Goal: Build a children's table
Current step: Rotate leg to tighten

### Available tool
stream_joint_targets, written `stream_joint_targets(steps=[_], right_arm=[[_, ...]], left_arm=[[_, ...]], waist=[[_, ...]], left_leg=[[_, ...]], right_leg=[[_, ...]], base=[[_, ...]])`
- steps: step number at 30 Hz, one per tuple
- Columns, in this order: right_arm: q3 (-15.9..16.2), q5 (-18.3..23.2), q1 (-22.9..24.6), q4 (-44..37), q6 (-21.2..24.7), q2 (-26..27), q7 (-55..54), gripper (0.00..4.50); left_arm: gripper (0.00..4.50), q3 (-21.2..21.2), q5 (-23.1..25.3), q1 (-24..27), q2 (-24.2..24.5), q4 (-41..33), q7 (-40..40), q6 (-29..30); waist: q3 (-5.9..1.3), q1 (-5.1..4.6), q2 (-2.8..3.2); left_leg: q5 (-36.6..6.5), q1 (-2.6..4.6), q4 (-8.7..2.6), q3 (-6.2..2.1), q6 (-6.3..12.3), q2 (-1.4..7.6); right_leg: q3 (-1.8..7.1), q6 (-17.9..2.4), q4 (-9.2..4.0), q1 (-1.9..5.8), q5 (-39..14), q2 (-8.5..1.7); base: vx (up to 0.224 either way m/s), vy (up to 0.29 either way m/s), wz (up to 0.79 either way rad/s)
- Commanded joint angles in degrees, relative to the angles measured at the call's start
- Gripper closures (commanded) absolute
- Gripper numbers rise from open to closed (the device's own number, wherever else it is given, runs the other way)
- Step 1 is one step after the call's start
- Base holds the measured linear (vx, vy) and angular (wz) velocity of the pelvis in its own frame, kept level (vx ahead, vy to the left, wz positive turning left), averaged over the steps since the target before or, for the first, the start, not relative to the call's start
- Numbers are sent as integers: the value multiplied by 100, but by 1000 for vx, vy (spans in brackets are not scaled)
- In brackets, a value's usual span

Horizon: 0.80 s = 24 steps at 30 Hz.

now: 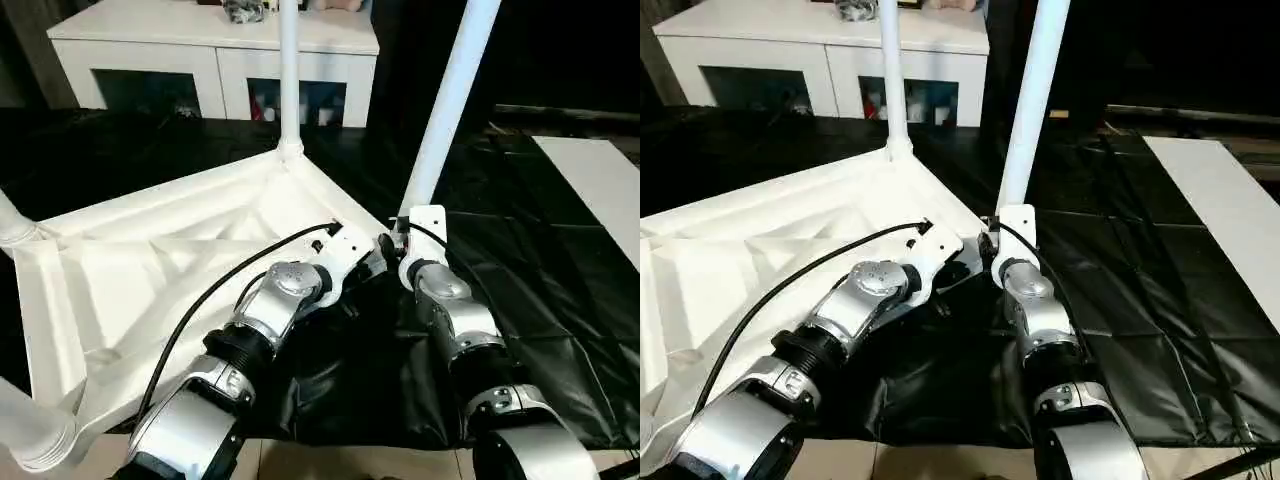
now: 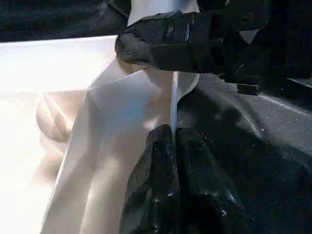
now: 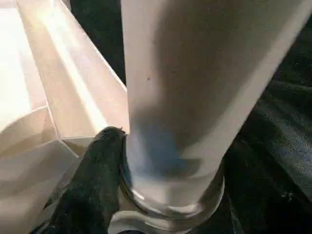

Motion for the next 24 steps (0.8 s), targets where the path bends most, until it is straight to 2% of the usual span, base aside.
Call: stream_joint_targets(steps=[1,2,3,4,6,7,8,9,10,11,12,13,14,15,17,19,20,21,22,23,24], right_arm=[[223,169,99,-262,-97,273,346,106],[245,108,165,-429,-159,180,368,106],[262,117,334,-857,-70,-53,476,84],[263,114,345,-883,-60,-73,484,84],[318,-51,578,-1399,151,-592,718,67],[318,-51,578,-1399,151,-592,718,61],[386,-195,686,-1583,107,-988,1058,52],[386,-195,686,-1583,107,-988,1058,52],[508,-186,844,-1832,82,-1466,1825,52],[508,-186,844,-1832,82,-1466,1825,52],[551,37,1044,-2134,31,-1805,2633,52],[662,148,1200,-2343,-125,-2041,3183,52],[774,256,1343,-2546,-238,-2251,3655,52],[878,402,1479,-2769,-243,-2419,4010,52],[1062,577,1680,-3071,-229,-2676,4501,52],[1198,741,1818,-3272,-132,-2868,4891,52],[1248,831,1877,-3361,-48,-2948,5094,52],[1279,880,1900,-3409,-7,-2977,5220,52],[1285,907,1923,-3462,14,-2991,5348,52],[1285,911,1929,-3477,16,-2994,5378,52],[1279,973,1945,-3551,58,-2978,5505,52]], left_arm=[[450,92,98,-64,163,39,329,-219],[450,52,105,-25,235,-25,160,-301],[450,-26,119,32,395,-121,-98,-452],[450,-29,118,37,405,-129,-111,-449],[450,-82,103,137,611,-283,-487,-441],[450,-82,103,137,611,-283,-487,-441],[450,-121,89,186,731,-368,-768,-498],[450,-121,89,186,731,-368,-768,-498],[450,-192,30,248,888,-486,-1226,-613],[450,-192,30,248,888,-486,-1226,-613],[450,-289,-10,313,1037,-612,-1622,-636],[450,-373,-103,386,1146,-742,-2027,-646],[450,-452,-190,454,1245,-864,-2401,-671],[450,-529,-249,513,1337,-975,-2716,-732],[450,-681,-334,622,1514,-1201,-3219,-797],[450,-793,-445,721,1671,-1449,-3663,-769],[450,-838,-520,773,1754,-1606,-3907,-718],[450,-872,-603,822,1832,-1783,-4110,-620],[450,-897,-662,866,1900,-1935,-4277,-535],[450,-902,-675,877,1916,-1973,-4313,-514],[450,-893,-676,910,1966,-2068,-4336,-465]], waist=[[-315,32,-33],[-313,21,-60],[-312,26,-35],[-320,32,-37],[-350,79,-29],[-365,100,-33],[-376,111,-20],[-365,142,-13],[-360,177,32],[-369,197,3],[-372,210,34],[-372,239,20],[-368,273,54],[-361,280,43],[-352,283,58],[-314,271,51],[-297,270,55],[-292,271,17],[-285,288,46],[-279,294,25],[-262,319,40]], left_leg=[[-2000,-13,-474,3,200,33],[-1939,-47,-482,-3,219,31],[-1803,-85,-497,-18,213,36],[-1759,-57,-485,-11,212,47],[-1518,1,-446,24,246,68],[-1387,12,-427,36,278,69],[-1172,-27,-407,57,372,59],[-1040,-68,-386,63,418,53],[-1040,-43,-381,67,431,55],[-1009,-41,-370,71,460,57],[-957,-36,-358,82,533,59],[-939,-37,-353,80,573,67],[-903,-38,-348,74,646,80],[-933,-43,-352,72,693,85],[-1058,-34,-370,67,688,94],[-1349,-27,-401,71,601,111],[-1684,5,-429,59,449,127],[-1734,11,-437,62,412,131],[-1834,51,-444,64,344,145],[-1858,60,-446,69,324,147],[-1974,94,-449,80,267,150]], right_leg=[[134,-784,-393,209,-2172,-197],[132,-781,-383,232,-2127,-198],[120,-701,-380,269,-2222,-208],[133,-722,-381,247,-2153,-213],[161,-899,-333,215,-1668,-195],[168,-988,-304,224,-1405,-187],[178,-1146,-235,242,-950,-169],[181,-1188,-215,254,-773,-169],[187,-1266,-200,242,-677,-173],[186,-1293,-191,266,-582,-172],[201,-1406,-153,262,-344,-175],[200,-1431,-153,284,-266,-180],[207,-1502,-123,295,-107,-187],[203,-1533,-128,318,-75,-191],[196,-1565,-140,305,-273,-196],[193,-1480,-198,283,-803,-196],[195,-1370,-246,261,-1397,-208],[200,-1336,-258,252,-1512,-206],[216,-1312,-268,208,-1643,-205],[218,-1297,-281,190,-1702,-201],[226,-1282,-297,150,-1817,-188]], base=[[0,0,0],[0,0,0],[0,0,0],[0,0,0],[0,0,0],[52,-18,8],[0,0,0],[0,0,0],[0,0,0],[0,0,0],[0,0,0],[0,0,0],[0,0,0],[0,0,0],[0,0,0],[0,0,0],[0,0,0],[0,0,0],[0,0,0],[0,0,0],[0,0,0]])
